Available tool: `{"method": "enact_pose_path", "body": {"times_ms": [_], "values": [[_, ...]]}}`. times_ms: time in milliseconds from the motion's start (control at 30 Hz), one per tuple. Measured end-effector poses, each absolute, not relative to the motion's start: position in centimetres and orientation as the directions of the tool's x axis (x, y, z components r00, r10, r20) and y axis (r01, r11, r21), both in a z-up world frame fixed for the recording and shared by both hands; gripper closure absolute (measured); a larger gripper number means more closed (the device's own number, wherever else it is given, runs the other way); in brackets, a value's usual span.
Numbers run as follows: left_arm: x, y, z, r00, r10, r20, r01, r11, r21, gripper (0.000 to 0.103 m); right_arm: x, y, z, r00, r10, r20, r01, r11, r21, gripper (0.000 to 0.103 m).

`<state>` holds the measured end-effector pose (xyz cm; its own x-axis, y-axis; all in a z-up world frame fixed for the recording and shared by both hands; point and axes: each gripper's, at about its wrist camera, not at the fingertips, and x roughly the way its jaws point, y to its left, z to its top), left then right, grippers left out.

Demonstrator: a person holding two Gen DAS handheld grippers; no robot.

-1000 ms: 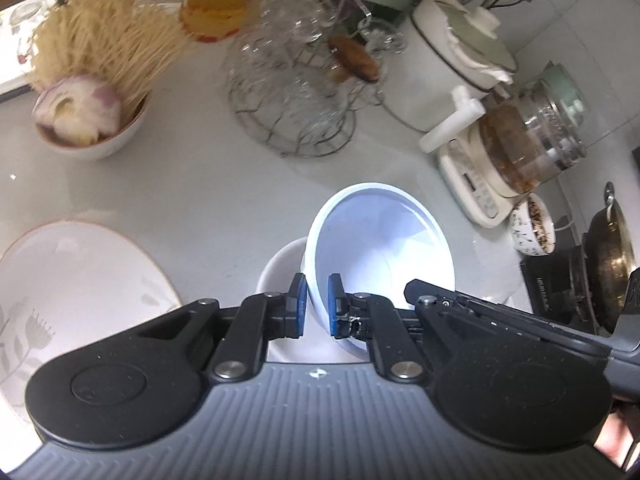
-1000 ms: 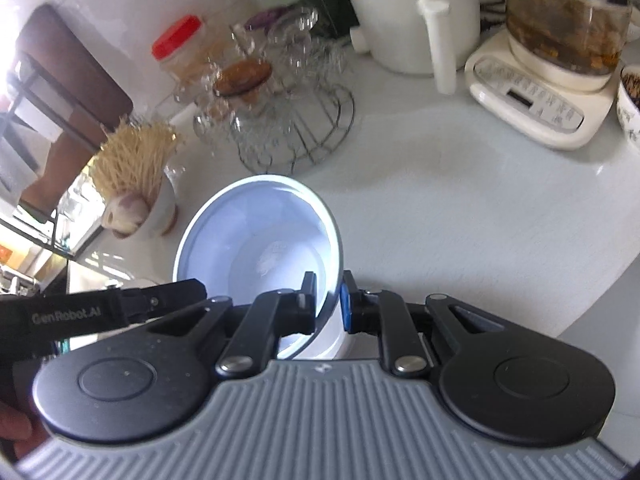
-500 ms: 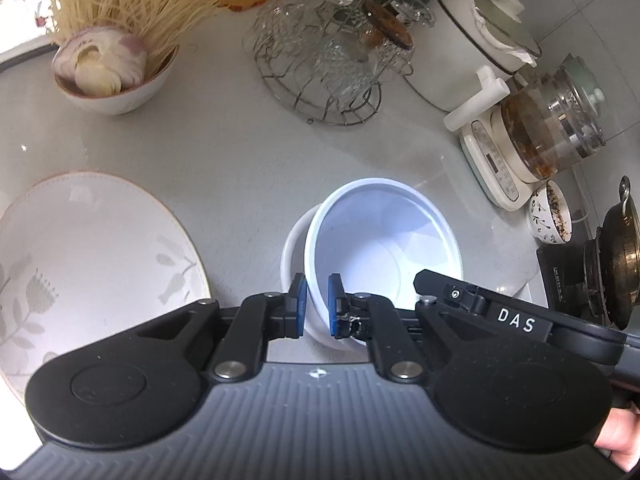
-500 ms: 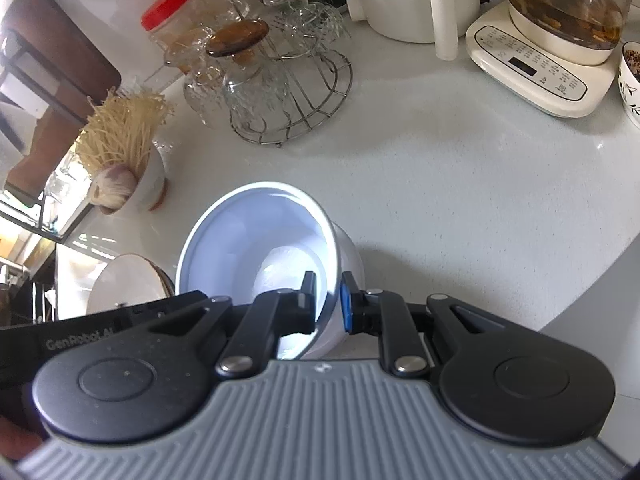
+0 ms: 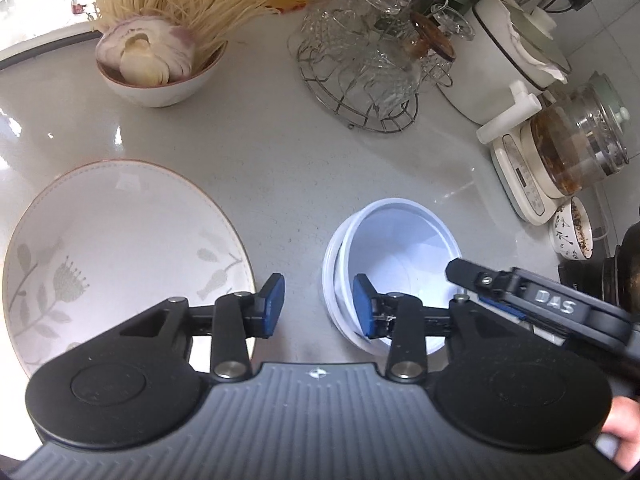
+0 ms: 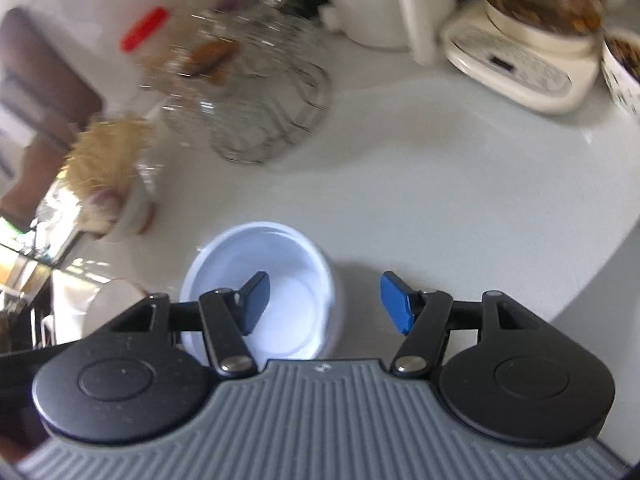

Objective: Organize plates and bowls
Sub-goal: 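Open both grippers and reposition them on the rim of the bowl stack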

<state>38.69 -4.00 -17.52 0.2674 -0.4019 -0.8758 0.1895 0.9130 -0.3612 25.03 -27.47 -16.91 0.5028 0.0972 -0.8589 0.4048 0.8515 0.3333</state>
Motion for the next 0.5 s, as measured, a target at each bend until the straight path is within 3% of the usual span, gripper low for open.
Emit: {"method": "enact_pose_path", "body": {"times_ms": [233,500], "values": [[39.2,-5.3,-17.5,0.262,-0.404,-0.876,0.245,0.906,-0.344,0.049,25.7,-28.8,-20.1,0.441,0.204,-0.874,0.457,0.787,0.414,0.039],[39.6,-6.4,-18.0,0.250,-0.379,-0.891,0.255,0.914,-0.317,0.049,25.8,-28.4,-21.0,0.425,0.255,-0.868,0.449,0.774,0.447,0.040]]}}
